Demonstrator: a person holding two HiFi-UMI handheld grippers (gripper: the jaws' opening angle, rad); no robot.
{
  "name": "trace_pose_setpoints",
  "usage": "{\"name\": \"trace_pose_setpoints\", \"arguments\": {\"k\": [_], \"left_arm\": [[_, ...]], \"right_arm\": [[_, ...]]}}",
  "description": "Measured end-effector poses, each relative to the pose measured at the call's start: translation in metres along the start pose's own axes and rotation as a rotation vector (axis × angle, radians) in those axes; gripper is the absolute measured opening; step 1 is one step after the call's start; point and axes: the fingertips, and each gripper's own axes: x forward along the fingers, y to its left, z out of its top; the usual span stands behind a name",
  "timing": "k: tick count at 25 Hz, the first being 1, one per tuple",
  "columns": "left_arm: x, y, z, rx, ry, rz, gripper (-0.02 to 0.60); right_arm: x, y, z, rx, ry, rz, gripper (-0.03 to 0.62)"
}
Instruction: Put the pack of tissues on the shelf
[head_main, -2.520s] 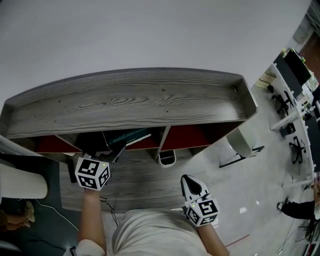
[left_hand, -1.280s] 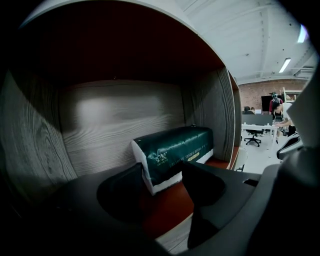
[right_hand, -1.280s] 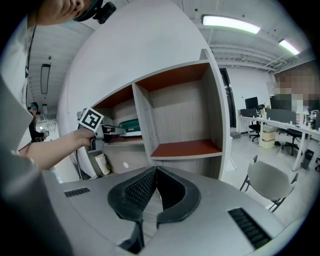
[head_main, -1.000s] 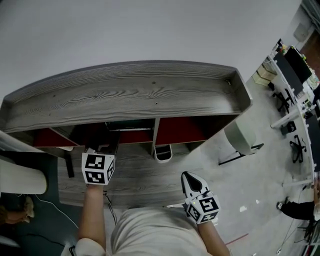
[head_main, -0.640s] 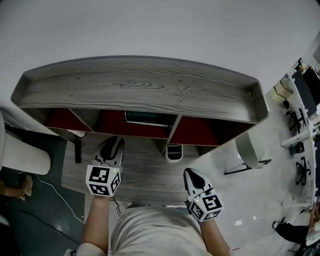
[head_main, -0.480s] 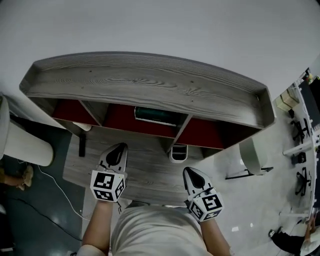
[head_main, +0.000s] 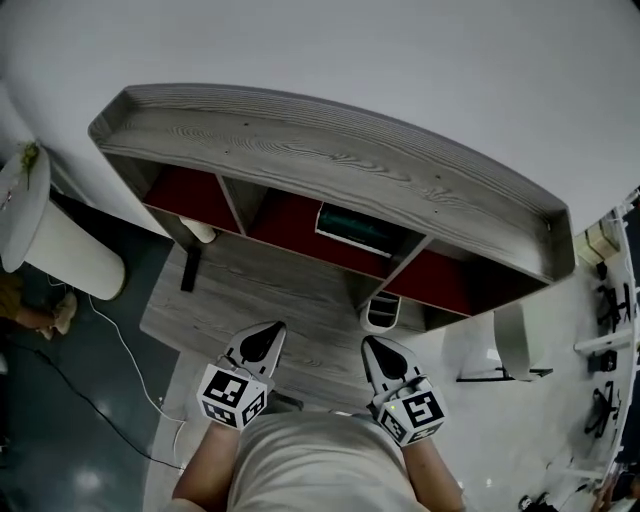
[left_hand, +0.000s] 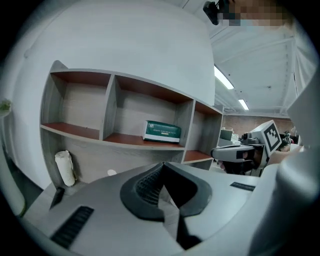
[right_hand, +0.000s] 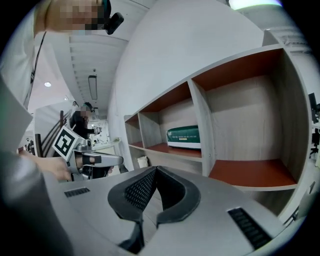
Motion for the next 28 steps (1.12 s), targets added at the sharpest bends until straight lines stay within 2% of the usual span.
{"name": "trace_pose_setpoints", "arguments": {"k": [3, 8, 11, 15, 22, 28], "left_arm": [[-0.010, -0.005, -0.006, -0.035, -0.016, -0.010, 0.014], [-0.020, -0.009, -0.012, 0.027, -0.031, 0.005, 0.015], [-0.022, -0.001, -0.011, 0.012, -0.039, 0.036, 0.014], [-0.022, 0.003, -0.006, -0.021, -0.059, 0.030, 0.014], [-0.014, 0.002, -0.005, -0.019, -0.056, 0.031, 0.014], [-0.011, -0.002, 0.000, -0.062, -0.070, -0.024, 0.014]], "right_arm": [[0.005, 0.010, -0.001, -0.004, 0.005, 0.027, 0.028], [0.010, 0.019, -0.004, -0.005, 0.006, 0.048, 0.028], [0.012, 0.024, -0.004, -0.006, 0.006, 0.055, 0.028], [0.010, 0.023, -0.002, 0.009, -0.003, 0.039, 0.028], [0.006, 0.021, -0.001, 0.008, -0.012, 0.022, 0.028], [0.002, 0.015, -0.001, 0.012, -0.015, -0.017, 0.028]]}}
